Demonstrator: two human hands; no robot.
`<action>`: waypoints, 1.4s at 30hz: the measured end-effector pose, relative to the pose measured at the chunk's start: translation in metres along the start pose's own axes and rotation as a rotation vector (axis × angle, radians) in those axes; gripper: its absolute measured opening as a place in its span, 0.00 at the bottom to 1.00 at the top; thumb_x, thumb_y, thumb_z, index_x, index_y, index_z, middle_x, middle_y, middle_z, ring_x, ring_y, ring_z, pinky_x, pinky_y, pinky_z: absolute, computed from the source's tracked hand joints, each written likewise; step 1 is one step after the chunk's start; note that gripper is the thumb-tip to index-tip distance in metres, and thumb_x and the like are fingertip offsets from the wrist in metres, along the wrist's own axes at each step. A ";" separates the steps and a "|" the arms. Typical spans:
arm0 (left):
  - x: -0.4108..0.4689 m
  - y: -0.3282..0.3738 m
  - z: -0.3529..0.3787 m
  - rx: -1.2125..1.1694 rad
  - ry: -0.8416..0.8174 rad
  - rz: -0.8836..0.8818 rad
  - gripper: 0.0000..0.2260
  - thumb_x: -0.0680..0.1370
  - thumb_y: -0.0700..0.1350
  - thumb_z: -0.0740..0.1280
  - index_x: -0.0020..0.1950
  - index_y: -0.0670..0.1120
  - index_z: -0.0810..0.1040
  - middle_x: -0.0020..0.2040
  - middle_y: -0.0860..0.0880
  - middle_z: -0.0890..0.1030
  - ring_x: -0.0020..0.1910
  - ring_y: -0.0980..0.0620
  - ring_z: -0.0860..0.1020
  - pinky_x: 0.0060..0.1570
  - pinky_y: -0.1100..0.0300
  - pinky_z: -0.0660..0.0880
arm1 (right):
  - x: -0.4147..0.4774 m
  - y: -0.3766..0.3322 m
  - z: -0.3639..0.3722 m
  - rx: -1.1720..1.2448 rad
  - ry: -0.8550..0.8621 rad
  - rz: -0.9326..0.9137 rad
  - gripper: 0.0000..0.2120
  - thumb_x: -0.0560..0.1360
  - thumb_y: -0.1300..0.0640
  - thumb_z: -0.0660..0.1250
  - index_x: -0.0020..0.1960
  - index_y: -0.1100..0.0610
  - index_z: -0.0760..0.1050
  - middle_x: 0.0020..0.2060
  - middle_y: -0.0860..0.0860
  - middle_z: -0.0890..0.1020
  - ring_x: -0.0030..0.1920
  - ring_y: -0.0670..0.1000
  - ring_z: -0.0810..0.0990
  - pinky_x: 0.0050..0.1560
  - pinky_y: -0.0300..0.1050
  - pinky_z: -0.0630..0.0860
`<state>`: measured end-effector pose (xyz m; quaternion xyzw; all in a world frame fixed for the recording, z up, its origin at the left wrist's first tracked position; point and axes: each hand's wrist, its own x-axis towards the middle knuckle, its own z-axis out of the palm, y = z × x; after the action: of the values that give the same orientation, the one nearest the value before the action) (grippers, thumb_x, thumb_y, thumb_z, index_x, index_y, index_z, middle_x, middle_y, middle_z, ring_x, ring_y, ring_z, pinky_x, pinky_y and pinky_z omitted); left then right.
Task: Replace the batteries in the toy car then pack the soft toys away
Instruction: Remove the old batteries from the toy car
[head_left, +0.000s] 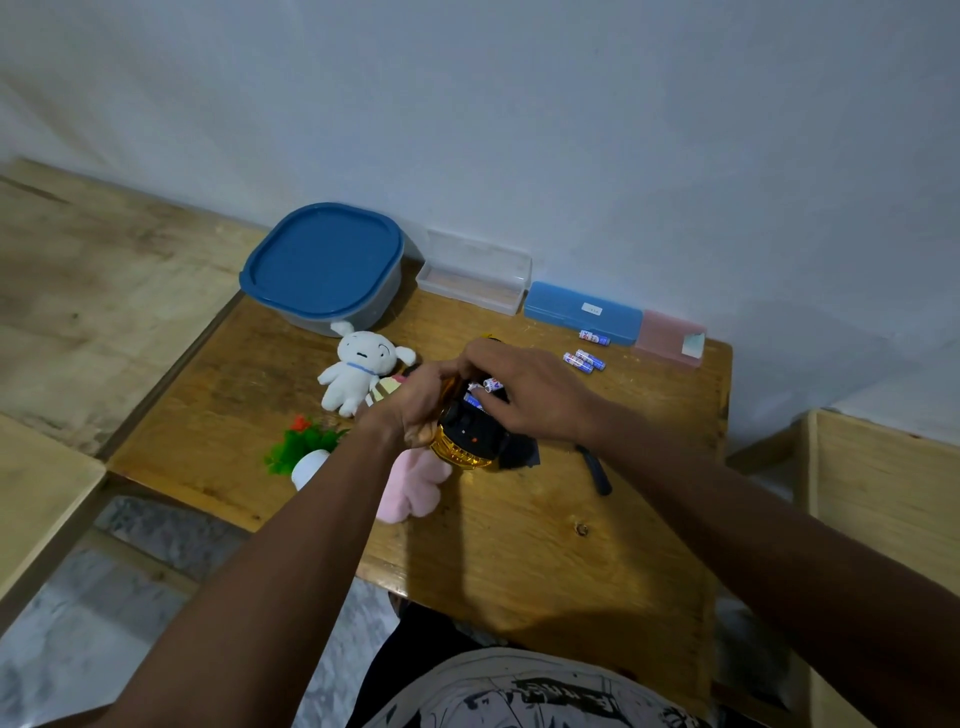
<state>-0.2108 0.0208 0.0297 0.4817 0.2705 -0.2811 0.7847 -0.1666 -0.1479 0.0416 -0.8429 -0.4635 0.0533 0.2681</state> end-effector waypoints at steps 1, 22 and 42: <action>-0.001 0.001 0.000 -0.004 -0.013 0.010 0.14 0.80 0.47 0.63 0.55 0.37 0.80 0.48 0.39 0.83 0.45 0.42 0.83 0.47 0.51 0.81 | -0.001 0.000 0.000 0.029 0.028 0.045 0.12 0.77 0.54 0.68 0.57 0.47 0.69 0.51 0.44 0.79 0.46 0.48 0.77 0.42 0.51 0.79; 0.006 -0.001 0.010 -0.095 -0.014 0.169 0.19 0.83 0.54 0.58 0.64 0.42 0.78 0.53 0.39 0.85 0.50 0.41 0.85 0.50 0.48 0.81 | 0.005 -0.003 0.004 0.584 0.276 0.532 0.11 0.77 0.57 0.70 0.59 0.52 0.83 0.55 0.48 0.84 0.56 0.46 0.80 0.56 0.44 0.78; 0.020 -0.007 -0.001 0.029 0.169 0.494 0.23 0.78 0.54 0.66 0.66 0.39 0.78 0.61 0.33 0.80 0.59 0.34 0.80 0.59 0.42 0.77 | 0.001 -0.011 0.013 0.788 0.333 0.846 0.06 0.77 0.60 0.69 0.51 0.51 0.80 0.44 0.49 0.82 0.37 0.45 0.80 0.27 0.31 0.70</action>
<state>-0.2021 0.0155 0.0109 0.5662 0.2052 -0.0433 0.7971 -0.1786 -0.1367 0.0362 -0.7884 0.0148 0.1904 0.5848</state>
